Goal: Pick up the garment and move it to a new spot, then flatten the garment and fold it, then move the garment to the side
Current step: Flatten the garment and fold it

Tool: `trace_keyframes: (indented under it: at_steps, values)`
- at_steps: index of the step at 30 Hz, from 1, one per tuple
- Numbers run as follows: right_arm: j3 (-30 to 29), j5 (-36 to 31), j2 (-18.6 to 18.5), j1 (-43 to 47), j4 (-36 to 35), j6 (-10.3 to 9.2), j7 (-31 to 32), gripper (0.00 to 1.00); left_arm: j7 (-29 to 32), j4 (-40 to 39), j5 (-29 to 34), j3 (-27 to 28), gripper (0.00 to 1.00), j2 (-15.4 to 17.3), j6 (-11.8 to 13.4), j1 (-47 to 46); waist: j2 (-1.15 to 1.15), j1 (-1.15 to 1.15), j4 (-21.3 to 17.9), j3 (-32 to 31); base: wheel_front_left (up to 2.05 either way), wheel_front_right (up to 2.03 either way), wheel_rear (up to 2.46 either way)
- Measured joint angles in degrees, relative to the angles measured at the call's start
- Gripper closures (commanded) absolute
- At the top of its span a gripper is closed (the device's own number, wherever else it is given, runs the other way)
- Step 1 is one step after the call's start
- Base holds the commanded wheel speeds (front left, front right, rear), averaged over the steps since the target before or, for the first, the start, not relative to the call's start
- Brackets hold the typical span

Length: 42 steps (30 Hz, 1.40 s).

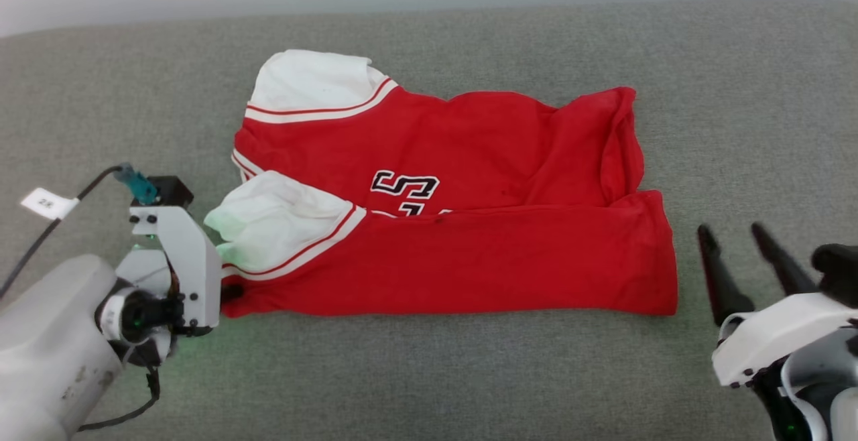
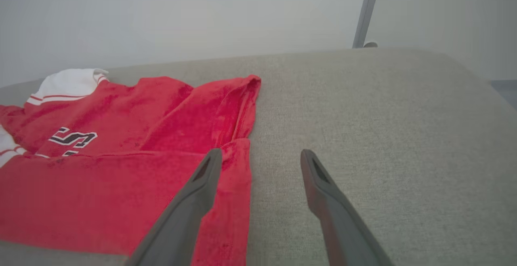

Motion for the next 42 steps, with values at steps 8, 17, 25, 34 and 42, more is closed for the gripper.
trace_keyframes:
  at_steps: [8, 17, 25, 34, 42]
  values:
    - [1.9, 3.3, -1.4, -1.9, 5.9, 0.0, 12.5, 0.0, 0.2, 1.6, 0.4, -0.4, 1.0, -1.5, -1.7, -1.7, 0.0, 0.0, 1.4, 0.5, 0.0, 0.0, 0.0]
    - [4.6, 6.1, -2.9, -7.9, 16.0, 0.0, 20.4, 0.0, 0.0, 2.7, 0.9, -0.5, 1.0, -3.1, -2.9, -3.2, 0.0, 0.0, 3.2, 1.5, 0.0, 0.0, 0.0]
    - [5.4, 5.9, -3.9, -12.5, 21.9, 0.04, 23.8, 1.0, -0.5, 3.6, 1.1, -0.5, 1.0, -4.1, -3.4, -3.7, 0.0, 0.0, 4.2, 1.8, 0.0, 0.0, 0.0]
    - [5.0, 6.8, -6.2, -13.4, 21.7, 0.18, 26.1, 1.0, 0.1, 2.9, 1.1, -0.5, 1.0, -3.7, -3.3, -3.7, 0.0, 0.0, 4.6, 0.6, 0.0, 0.0, 0.0]
    - [5.1, 7.7, -10.7, -10.8, 17.1, 0.09, 31.6, 1.0, 2.0, -3.2, 1.1, -1.2, 1.0, -0.4, -0.8, -2.0, 0.0, 0.0, 4.8, -2.0, 0.0, 0.0, 0.0]
